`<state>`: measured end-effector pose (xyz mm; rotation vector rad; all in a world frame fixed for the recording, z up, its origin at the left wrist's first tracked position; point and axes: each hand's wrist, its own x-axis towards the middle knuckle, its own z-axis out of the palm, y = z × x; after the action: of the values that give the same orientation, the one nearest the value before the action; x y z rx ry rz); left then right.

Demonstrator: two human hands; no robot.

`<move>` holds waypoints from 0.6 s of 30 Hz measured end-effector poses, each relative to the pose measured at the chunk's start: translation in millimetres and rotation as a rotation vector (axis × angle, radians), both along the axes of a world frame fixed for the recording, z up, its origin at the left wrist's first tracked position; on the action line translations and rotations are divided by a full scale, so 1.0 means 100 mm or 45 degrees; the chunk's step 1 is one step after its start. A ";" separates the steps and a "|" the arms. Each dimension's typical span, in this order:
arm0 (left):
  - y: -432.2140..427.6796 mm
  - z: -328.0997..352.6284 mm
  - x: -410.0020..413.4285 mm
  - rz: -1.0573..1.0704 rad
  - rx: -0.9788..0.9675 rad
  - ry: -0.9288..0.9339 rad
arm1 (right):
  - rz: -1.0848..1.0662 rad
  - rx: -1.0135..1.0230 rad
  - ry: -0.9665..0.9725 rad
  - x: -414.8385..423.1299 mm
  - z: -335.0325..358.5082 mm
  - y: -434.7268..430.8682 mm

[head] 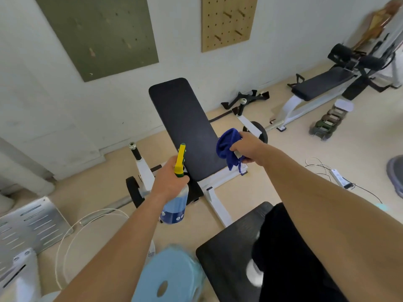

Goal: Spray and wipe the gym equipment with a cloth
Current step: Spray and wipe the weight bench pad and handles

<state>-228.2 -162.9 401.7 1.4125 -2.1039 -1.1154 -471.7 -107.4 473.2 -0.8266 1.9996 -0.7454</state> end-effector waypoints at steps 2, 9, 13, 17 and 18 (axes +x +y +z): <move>-0.18 -0.07 -0.16 0.038 0.015 0.048 | 0.042 0.011 0.012 -0.14 -0.04 -0.22; -1.07 -0.36 -1.09 0.162 0.031 0.102 | 0.066 -0.053 -0.047 -0.98 -0.46 -1.35; -1.84 -0.58 -1.83 0.221 0.050 0.043 | 0.156 0.027 -0.127 -1.63 -0.81 -2.42; -2.81 -0.72 -2.65 0.351 0.044 0.001 | 0.279 0.077 -0.192 -2.35 -1.11 -3.69; -3.03 -0.74 -2.87 0.402 0.060 -0.024 | 0.317 0.097 -0.185 -2.56 -1.15 -3.99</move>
<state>-514.7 -466.2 327.4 1.7102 -1.7941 -1.0325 -727.5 -506.7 357.8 -0.9283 1.7468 -0.5657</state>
